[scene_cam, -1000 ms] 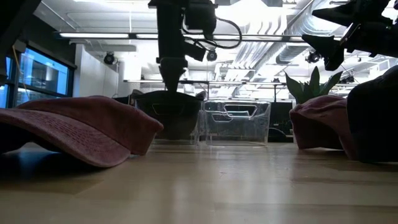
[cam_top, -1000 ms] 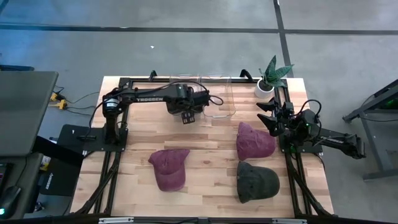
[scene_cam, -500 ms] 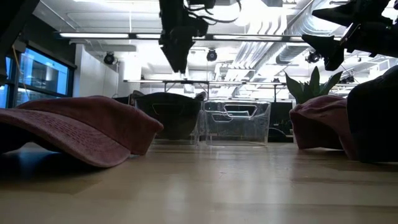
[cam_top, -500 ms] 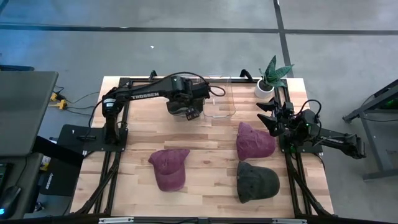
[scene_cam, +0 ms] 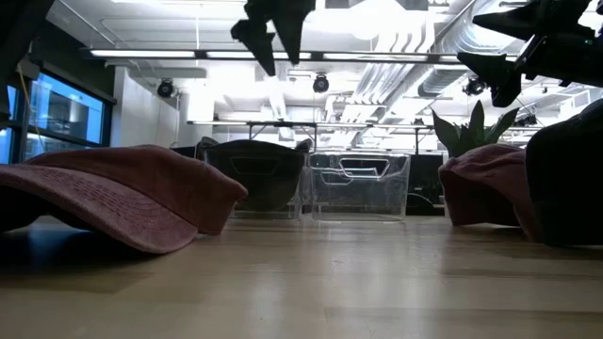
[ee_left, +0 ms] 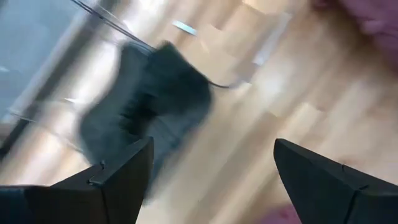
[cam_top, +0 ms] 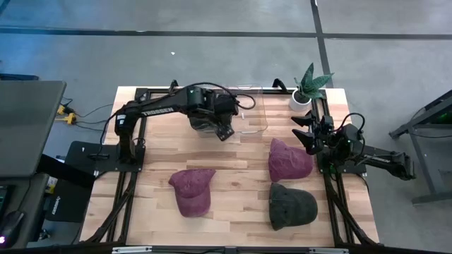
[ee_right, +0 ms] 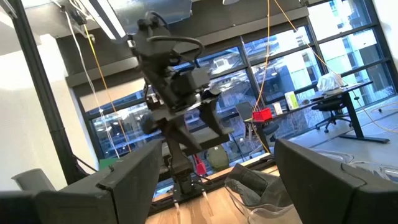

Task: Pick & Place hat
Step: Put the black cap into the left transparent bin

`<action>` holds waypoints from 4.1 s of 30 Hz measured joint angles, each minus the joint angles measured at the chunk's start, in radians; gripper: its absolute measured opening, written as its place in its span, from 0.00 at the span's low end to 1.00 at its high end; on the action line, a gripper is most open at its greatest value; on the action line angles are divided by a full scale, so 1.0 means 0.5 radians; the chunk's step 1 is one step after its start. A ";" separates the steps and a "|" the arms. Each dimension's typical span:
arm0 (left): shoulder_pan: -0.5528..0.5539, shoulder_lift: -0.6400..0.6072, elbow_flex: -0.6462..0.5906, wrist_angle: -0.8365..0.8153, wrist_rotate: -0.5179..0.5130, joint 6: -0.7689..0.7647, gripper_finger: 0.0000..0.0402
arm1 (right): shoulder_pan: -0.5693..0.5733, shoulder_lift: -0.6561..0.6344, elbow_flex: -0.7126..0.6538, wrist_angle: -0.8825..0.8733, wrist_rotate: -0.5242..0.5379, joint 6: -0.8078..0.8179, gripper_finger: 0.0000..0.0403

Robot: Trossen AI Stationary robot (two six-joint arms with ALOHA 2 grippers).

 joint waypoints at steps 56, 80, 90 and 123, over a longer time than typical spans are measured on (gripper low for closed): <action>-0.004 -2.324 -3.257 3.013 0.820 -0.119 0.80 | 0.000 0.054 -0.002 -0.239 0.029 0.000 0.76; -0.004 -2.340 -3.329 3.198 0.863 -0.085 0.80 | 0.000 0.056 -0.002 -0.248 0.030 0.000 0.76; -0.004 -2.340 -3.329 3.189 0.857 -0.090 0.80 | 0.001 0.056 -0.002 -0.248 0.029 0.000 0.76; -0.004 -2.339 -3.326 3.183 0.864 -0.088 0.80 | 0.001 0.056 -0.002 -0.247 -0.007 0.392 0.76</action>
